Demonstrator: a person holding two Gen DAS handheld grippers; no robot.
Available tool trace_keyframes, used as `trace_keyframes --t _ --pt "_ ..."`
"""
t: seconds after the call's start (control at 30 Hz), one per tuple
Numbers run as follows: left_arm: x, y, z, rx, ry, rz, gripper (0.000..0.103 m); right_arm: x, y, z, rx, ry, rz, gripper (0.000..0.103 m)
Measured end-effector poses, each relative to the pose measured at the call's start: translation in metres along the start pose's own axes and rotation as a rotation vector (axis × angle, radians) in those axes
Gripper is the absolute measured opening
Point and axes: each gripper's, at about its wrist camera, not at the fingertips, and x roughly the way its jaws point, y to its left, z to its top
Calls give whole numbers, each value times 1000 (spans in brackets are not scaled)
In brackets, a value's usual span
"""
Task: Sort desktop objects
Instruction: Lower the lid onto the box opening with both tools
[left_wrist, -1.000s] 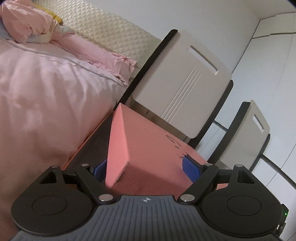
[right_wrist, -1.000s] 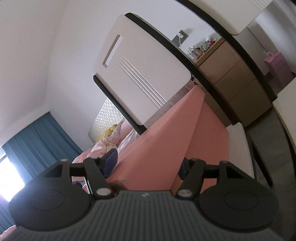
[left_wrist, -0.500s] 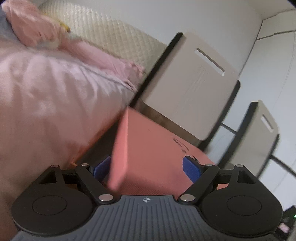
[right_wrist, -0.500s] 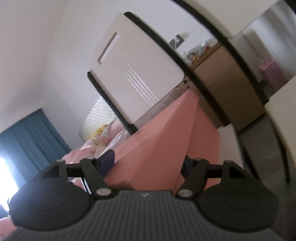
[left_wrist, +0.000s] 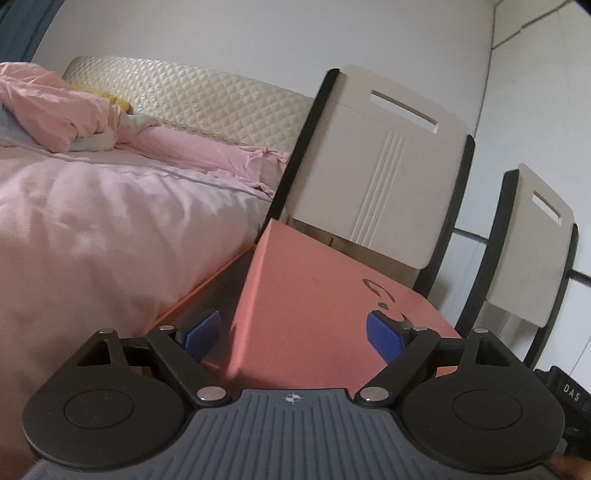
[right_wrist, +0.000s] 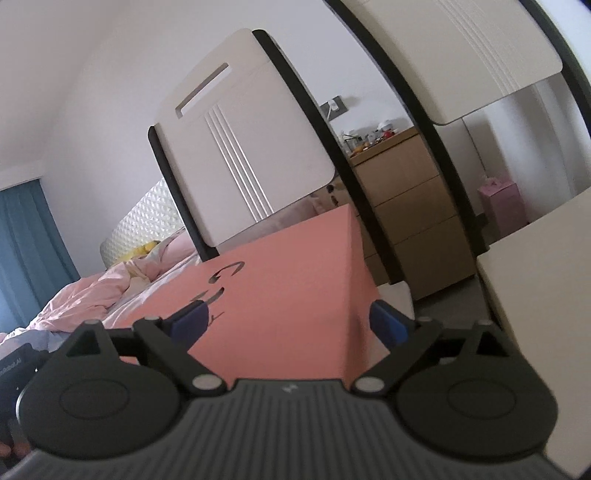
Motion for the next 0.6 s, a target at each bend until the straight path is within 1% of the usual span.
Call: trace_keyframes --t 0.1,0.27,0.37,0.43,0.47,0.5,0.53,0.57,0.6 --pt "-2 -5 -3 28 -8 5 90 -6 -2 0 -1 -10 -18 96" --pt "-4 -12 -7 72 -27 18 90 -21 -2 2 -39 -36 -31 96" --pt "-5 -19 -10 118 -40 40 90 -25 -4 1 -47 -14 -35 96" --pt "-6 -22 -12 135 -46 50 90 -27 -4 0 -43 2 -37 94" --pt "-6 -22 -12 137 -48 51 90 -28 -5 -1 -40 10 -35 89" --pt "-6 -22 -12 138 -49 53 90 -29 -5 -2 -37 16 -29 80" --pt "-7 -23 -13 139 -50 53 90 -30 -4 -3 -37 25 -23 77" --pt "-7 -23 -13 141 -50 57 90 -30 -4 -4 -35 39 -17 69" --pt "-7 -24 -13 143 -50 60 89 -30 -4 -6 -20 41 -1 64"
